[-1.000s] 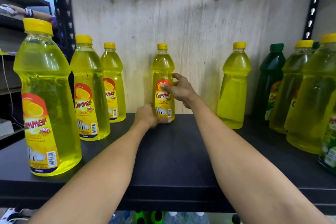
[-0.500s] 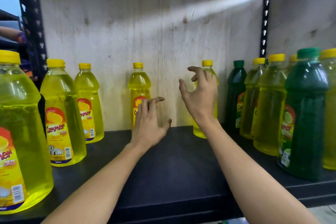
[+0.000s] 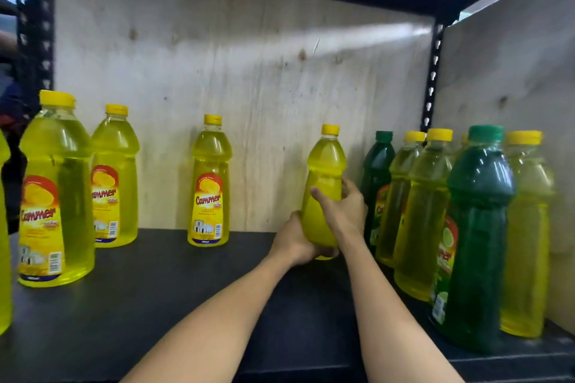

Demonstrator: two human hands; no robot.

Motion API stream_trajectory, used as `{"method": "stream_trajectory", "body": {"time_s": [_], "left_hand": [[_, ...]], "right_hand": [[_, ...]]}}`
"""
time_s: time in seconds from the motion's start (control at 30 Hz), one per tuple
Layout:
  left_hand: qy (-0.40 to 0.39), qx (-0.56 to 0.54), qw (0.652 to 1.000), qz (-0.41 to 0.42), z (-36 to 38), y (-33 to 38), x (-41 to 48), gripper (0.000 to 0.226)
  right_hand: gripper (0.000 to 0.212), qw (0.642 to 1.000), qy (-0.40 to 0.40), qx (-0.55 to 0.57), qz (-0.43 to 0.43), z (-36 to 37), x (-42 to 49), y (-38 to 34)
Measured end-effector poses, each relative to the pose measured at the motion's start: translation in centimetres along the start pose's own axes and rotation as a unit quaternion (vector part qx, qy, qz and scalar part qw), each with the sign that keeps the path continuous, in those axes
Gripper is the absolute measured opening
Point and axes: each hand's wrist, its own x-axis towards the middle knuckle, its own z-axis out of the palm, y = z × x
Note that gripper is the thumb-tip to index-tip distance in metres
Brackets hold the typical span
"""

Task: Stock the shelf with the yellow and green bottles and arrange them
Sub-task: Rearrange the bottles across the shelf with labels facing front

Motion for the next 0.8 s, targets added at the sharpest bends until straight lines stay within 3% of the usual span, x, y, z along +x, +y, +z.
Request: {"method": "stream_trajectory", "body": {"time_s": [0.13, 0.33, 0.6, 0.8], "left_hand": [[0.043, -0.033, 0.999, 0.004, 0.5, 0.4, -0.1, 0.098], [0.088, 0.017, 0.996, 0.003, -1.7, 0.7, -1.9, 0.092], [0.195, 0.04, 0.98, -0.027, -8.2, -1.6, -8.9, 0.109], [0.236, 0.091, 0.964, -0.082, -12.8, -3.9, -11.8, 0.1]], "right_hand": [[0.047, 0.999, 0.012, -0.02, -0.027, 0.1, 0.1, 0.0], [0.041, 0.998, 0.017, -0.003, -0.053, 0.3, -0.5, -1.6], [0.054, 0.98, -0.122, 0.062, -0.147, 3.7, -4.7, -5.3], [0.039, 0.968, -0.146, 0.097, -0.177, 8.0, -8.2, -7.3]]}}
